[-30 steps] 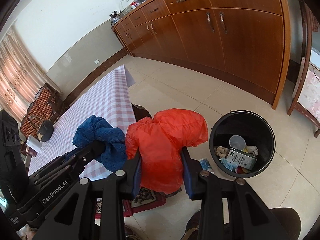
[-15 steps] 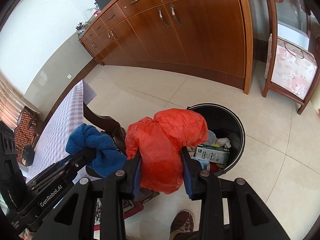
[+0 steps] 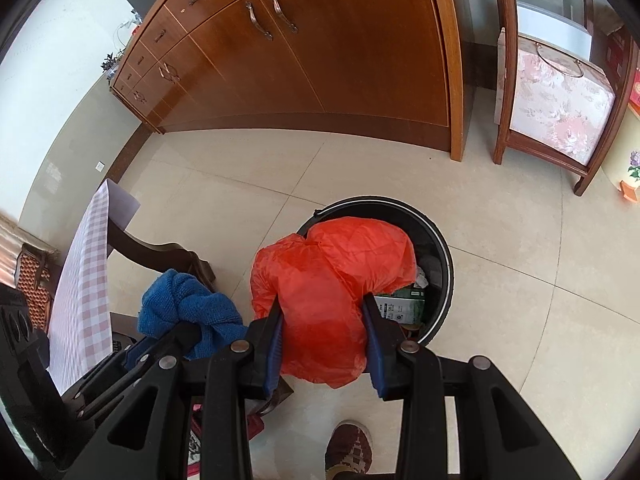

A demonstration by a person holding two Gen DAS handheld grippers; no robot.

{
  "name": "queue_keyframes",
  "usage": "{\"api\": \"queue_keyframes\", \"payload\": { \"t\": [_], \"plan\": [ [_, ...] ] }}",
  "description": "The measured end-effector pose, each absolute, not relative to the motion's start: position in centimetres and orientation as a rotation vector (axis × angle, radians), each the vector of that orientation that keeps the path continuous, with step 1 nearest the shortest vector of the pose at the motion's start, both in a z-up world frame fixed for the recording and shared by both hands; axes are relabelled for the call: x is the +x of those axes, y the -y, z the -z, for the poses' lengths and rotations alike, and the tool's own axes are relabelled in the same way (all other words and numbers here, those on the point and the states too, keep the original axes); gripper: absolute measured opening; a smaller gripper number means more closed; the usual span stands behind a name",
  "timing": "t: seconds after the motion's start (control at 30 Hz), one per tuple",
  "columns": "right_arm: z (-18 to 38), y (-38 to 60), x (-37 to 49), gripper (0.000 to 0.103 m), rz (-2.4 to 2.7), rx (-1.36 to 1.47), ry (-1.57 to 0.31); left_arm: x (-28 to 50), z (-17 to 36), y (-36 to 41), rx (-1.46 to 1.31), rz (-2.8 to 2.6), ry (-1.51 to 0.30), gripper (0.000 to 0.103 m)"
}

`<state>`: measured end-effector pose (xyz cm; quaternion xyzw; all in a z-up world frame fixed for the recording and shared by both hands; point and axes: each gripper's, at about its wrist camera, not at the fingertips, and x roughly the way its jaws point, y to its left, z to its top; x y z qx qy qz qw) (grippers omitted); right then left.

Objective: Collect trash
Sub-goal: 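Carry the red bag and blue towel over the black trash bin, then open both grippers to drop the bag and towel into the bin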

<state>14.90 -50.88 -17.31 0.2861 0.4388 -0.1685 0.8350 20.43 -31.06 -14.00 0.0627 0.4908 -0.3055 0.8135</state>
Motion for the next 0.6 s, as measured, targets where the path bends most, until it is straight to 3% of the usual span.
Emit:
{"api": "queue_keyframes", "payload": {
  "t": [0.43,0.5,0.53,0.6],
  "plan": [
    [21.3,54.6,18.6,0.038,0.4,0.671,-1.043,22.0,16.7,33.9,0.141,0.662,-1.137,0.033],
    [21.8,54.7,18.8,0.04,0.417,0.674,-1.057,22.2,17.0,34.1,0.138,0.654,-1.147,0.039],
    [22.0,54.9,18.9,0.04,0.427,0.681,-1.063,22.3,17.2,34.1,0.136,0.653,-1.152,0.047],
    [22.5,55.3,19.2,0.05,0.42,0.698,-1.076,22.5,17.4,34.2,0.123,0.656,-1.164,0.06]
  ]
}}
